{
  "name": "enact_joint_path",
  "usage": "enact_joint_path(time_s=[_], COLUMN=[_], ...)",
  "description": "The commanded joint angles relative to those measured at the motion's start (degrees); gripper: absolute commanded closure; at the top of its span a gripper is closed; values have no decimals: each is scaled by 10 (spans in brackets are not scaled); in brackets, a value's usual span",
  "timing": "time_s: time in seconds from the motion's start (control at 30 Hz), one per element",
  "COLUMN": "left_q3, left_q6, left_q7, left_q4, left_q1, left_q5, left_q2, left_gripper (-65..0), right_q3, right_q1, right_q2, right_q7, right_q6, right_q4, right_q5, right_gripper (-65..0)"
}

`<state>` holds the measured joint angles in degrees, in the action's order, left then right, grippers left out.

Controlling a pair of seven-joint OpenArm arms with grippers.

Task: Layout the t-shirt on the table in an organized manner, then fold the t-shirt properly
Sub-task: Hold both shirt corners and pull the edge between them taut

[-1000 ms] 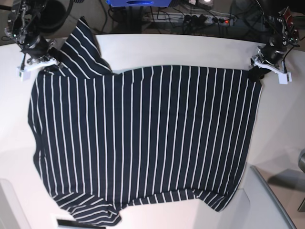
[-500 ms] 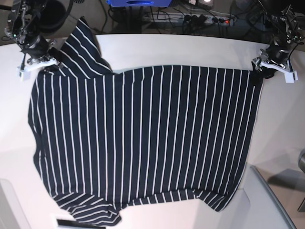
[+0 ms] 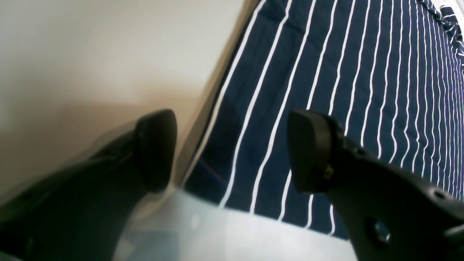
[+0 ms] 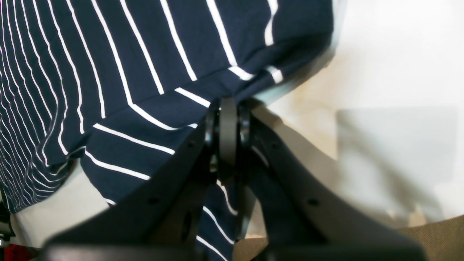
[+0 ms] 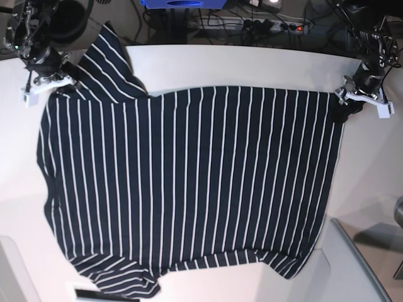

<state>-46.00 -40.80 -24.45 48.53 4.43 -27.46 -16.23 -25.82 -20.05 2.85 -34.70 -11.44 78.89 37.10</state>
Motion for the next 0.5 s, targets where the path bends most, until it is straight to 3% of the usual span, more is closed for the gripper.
enact_joint_path(time_s=[0.0, 0.17, 0.3, 0.37, 0.47], left_q3=[2, 63, 68, 68, 67], left_q6=[8, 8, 8, 8, 8], left_q7=[-28, -28, -27, -27, -27], left_q4=[-1, -1, -1, -1, 0], left_q1=[5, 9, 12, 12, 11], left_q5=[19, 15, 15, 15, 15], left_q2=[6, 11, 12, 8, 6], left_gripper=[-464, -462, -436, -339, -133], right_q3=[-2, 0, 1, 1, 1], right_q1=[-5, -2, -2, -2, -2], right_q2=[6, 6, 5, 5, 5], right_q7=[-9, -9, -9, -9, -9], right_q6=[13, 13, 13, 13, 13], right_q4=[1, 0, -1, -2, -3], right_q5=[-17, -18, -18, -18, -18], right_gripper=[-8, -8, -8, -8, -8])
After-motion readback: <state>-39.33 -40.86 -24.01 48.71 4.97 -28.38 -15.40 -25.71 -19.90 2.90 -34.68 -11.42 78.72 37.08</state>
